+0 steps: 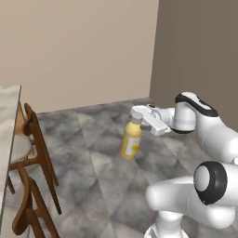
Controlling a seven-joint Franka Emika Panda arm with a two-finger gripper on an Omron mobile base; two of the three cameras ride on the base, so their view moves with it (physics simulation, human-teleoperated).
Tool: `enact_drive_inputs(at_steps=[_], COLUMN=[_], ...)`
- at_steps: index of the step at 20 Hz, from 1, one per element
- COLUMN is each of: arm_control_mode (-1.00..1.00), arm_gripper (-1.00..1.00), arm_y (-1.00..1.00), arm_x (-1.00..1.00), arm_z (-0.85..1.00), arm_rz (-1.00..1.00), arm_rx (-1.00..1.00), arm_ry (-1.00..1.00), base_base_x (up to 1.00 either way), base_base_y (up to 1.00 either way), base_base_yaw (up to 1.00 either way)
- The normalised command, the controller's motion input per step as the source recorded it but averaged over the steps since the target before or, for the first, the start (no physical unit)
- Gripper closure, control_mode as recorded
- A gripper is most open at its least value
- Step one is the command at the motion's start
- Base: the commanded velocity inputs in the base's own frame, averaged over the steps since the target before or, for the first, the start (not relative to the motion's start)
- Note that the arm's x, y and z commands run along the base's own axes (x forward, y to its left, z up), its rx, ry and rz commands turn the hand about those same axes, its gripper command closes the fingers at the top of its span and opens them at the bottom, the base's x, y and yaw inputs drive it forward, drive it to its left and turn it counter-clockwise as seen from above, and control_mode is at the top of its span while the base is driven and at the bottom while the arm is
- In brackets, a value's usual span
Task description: There is a wine glass and glass cup on the dining counter. Place the wine bottle next to the wine glass and the juice bottle next to the glass cup.
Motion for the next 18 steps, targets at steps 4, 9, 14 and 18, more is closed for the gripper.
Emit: enact_drive_inputs(at_steps=[4, 9, 14, 18], arm_control_mode=[1.0, 1.0, 1.0, 1.0], arm_gripper=[1.0, 1.0, 1.0, 1.0], arm_y=[0.0, 0.0, 0.0, 0.0], arm_x=[0.0, 0.0, 0.0, 0.0], arm_z=[0.0, 0.0, 0.0, 0.0], arm_rz=[0.0, 0.0, 0.0, 0.0], arm_rx=[0.0, 0.0, 0.0, 0.0], arm_ry=[0.0, 0.0, 0.0, 0.0], base_base_x=[0.79, 0.78, 0.79, 0.79], base_base_y=[-0.15, -0.16, -0.16, -0.16], base_base_yaw=[0.04, 0.04, 0.04, 0.04])
